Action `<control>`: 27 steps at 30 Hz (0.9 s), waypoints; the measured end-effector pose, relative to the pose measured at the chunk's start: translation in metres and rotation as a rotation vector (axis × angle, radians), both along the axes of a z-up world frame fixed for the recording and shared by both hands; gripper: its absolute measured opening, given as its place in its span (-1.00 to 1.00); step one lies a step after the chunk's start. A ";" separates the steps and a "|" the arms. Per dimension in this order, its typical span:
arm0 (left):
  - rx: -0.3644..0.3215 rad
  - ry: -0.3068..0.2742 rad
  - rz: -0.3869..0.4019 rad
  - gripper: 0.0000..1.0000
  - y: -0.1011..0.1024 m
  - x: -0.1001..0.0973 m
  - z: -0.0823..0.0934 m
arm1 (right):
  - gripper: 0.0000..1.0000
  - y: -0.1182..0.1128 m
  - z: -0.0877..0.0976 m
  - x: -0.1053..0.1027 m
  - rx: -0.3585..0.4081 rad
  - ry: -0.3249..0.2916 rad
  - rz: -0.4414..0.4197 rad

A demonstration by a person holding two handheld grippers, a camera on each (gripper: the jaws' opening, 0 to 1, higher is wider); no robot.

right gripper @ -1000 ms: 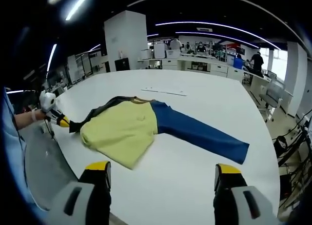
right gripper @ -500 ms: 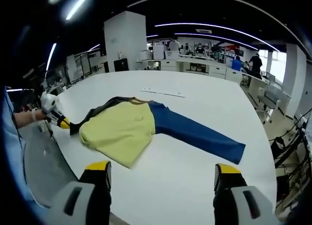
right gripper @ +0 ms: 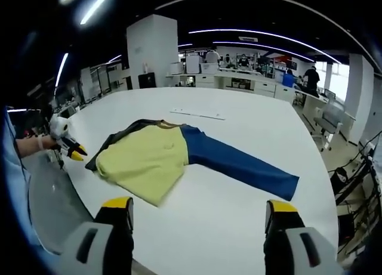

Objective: Fold the garment on the visible template until the final outline fits inside the template.

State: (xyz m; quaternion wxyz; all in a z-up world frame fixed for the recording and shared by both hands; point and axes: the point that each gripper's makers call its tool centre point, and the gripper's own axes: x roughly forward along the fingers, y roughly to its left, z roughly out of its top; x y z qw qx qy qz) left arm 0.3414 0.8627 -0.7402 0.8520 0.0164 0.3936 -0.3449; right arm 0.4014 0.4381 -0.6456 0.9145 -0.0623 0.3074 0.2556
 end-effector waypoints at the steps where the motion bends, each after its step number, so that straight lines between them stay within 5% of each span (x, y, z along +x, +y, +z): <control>1: 0.008 0.012 0.015 -0.64 0.003 -0.001 -0.003 | 0.83 0.000 -0.001 -0.001 0.001 0.002 0.000; 19: 0.082 0.069 0.009 -0.69 0.000 -0.012 -0.028 | 0.78 -0.002 -0.003 -0.003 0.007 0.006 -0.005; 27: 0.155 0.048 0.019 -0.93 0.004 -0.005 -0.032 | 0.77 -0.003 -0.007 -0.005 0.003 0.015 -0.007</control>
